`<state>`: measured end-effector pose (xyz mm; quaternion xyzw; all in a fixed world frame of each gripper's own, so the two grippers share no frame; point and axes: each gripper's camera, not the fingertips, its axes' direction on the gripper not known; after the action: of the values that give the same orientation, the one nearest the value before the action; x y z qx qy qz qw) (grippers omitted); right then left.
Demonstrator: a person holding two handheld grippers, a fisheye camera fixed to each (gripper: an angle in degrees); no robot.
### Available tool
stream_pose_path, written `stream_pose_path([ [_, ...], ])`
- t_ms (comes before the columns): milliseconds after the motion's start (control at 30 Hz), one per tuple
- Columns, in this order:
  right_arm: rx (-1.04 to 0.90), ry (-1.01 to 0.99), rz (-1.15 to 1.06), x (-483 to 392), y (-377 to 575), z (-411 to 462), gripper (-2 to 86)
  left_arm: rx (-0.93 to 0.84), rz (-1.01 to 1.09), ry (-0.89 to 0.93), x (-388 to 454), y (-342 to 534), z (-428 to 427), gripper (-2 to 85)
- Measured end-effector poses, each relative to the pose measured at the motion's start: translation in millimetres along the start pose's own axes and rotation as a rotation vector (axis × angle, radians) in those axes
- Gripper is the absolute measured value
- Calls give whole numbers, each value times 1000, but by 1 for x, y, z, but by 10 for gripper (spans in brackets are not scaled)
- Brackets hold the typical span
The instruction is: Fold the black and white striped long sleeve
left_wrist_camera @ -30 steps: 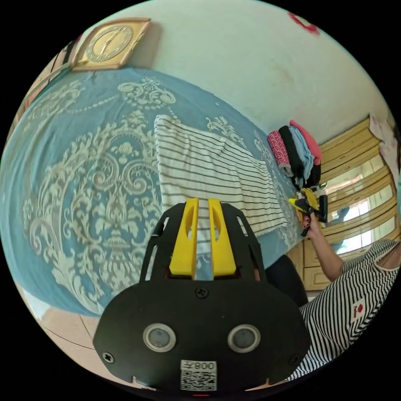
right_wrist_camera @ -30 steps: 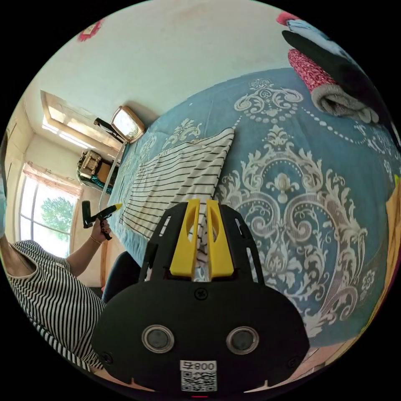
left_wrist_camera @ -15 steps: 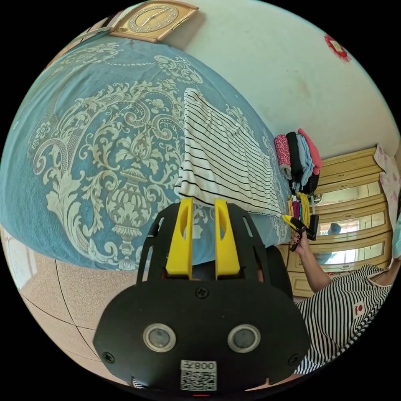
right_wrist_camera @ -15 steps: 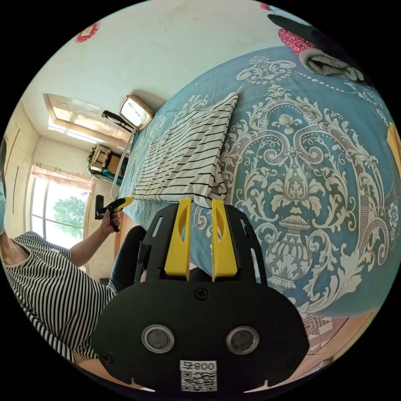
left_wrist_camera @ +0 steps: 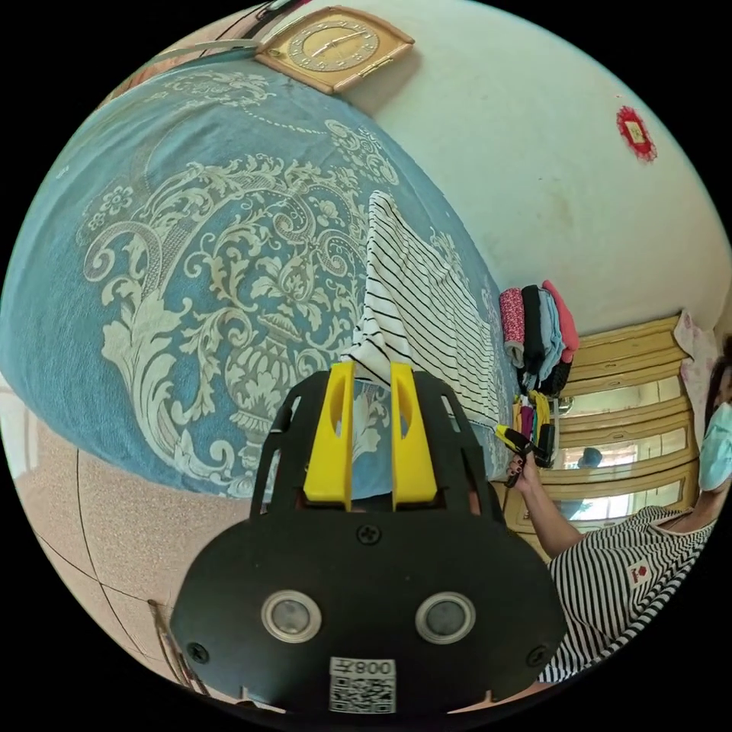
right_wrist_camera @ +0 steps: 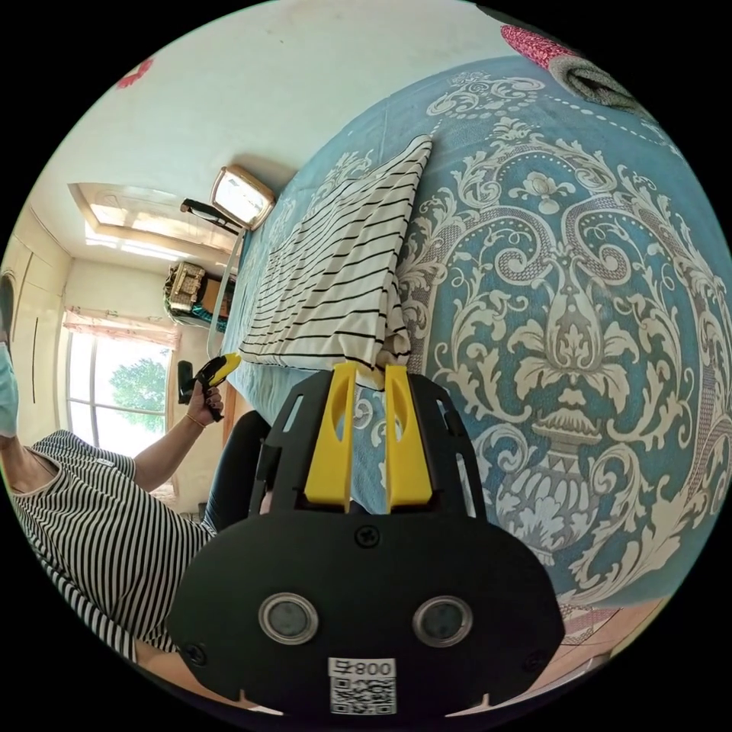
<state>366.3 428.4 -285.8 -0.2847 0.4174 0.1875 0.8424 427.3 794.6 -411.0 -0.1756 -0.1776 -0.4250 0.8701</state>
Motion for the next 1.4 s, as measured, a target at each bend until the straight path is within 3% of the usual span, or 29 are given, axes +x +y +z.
stream_pose_path([
  [233, -36, 10, 4, -3, 0, -1, 29, -21, -65, 45, 9, -21, 12, 27],
  [667, -50, -116, -41, -11, 10, -48, 6, 86, -46, 121, 58, -5, -39, 6],
  [833, -98, -127, 38, 10, 22, -28, 5, 7, -131, 73, 50, 4, -7, 7],
  [1033, -66, -195, 111, 27, 28, -18, 5, 82, -147, 74, 80, 14, -11, 19],
  [1167, -74, -181, 72, 18, 21, -19, 6, 96, 33, 78, 158, 21, -8, 37],
  [1400, -67, -134, -37, -14, 7, -24, 6, -260, 726, 90, 431, 31, 159, 70],
])
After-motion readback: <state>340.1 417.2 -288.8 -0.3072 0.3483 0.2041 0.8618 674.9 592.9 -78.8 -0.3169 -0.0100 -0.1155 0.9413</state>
